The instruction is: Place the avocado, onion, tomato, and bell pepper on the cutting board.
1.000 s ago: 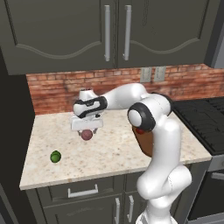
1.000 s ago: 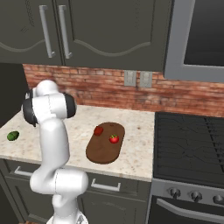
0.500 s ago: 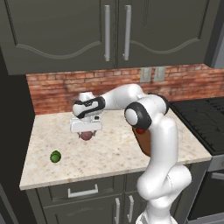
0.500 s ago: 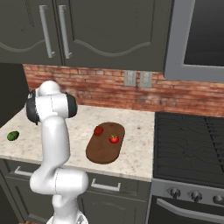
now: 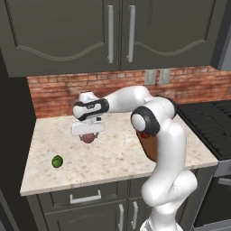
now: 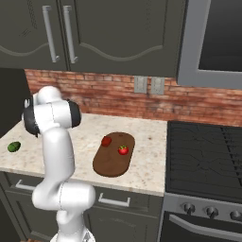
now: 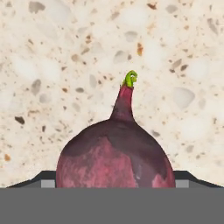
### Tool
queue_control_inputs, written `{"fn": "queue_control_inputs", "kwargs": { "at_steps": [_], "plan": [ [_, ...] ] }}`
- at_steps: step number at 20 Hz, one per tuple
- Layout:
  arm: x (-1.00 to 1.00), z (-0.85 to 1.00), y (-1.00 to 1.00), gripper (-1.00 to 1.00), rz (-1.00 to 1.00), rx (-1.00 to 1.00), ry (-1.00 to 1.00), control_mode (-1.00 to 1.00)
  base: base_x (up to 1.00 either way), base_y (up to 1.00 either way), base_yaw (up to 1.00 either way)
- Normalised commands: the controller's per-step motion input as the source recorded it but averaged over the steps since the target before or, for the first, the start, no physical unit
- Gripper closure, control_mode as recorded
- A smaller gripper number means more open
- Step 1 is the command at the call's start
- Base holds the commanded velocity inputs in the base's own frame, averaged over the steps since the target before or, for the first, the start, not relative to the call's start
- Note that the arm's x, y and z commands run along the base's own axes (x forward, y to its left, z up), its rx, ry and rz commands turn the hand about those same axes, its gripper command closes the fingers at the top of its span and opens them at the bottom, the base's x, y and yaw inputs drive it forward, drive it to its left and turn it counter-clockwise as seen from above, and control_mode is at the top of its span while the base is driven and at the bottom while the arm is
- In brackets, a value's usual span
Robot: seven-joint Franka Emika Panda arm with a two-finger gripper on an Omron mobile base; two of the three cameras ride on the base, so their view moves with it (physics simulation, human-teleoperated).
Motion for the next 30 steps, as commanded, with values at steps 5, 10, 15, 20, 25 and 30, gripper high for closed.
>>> {"fn": "queue_control_inputs", "kwargs": {
  "at_steps": [5,10,15,20,25,30],
  "plan": [
    [-0.6,0.42,0.0,1.0,0.0,0.0,-0.12,-1.0,0.0,0.0,0.0],
    [-0.61,0.44,0.01,1.0,0.0,0.0,-0.1,-1.0,0.0,0.0,0.0],
    [-0.8,0.42,0.0,1.0,0.0,0.0,-0.15,-1.0,0.0,0.0,0.0],
    [-0.81,0.52,-0.07,1.0,0.0,0.0,-0.17,-1.0,0.0,0.0,0.0],
    [-0.69,0.54,-0.29,1.0,0.0,0.0,-0.11,-1.0,0.0,0.0,0.0],
    [-0.62,0.56,-0.54,1.0,0.0,0.0,-0.09,-1.0,0.0,0.0,0.0]
  ]
}}
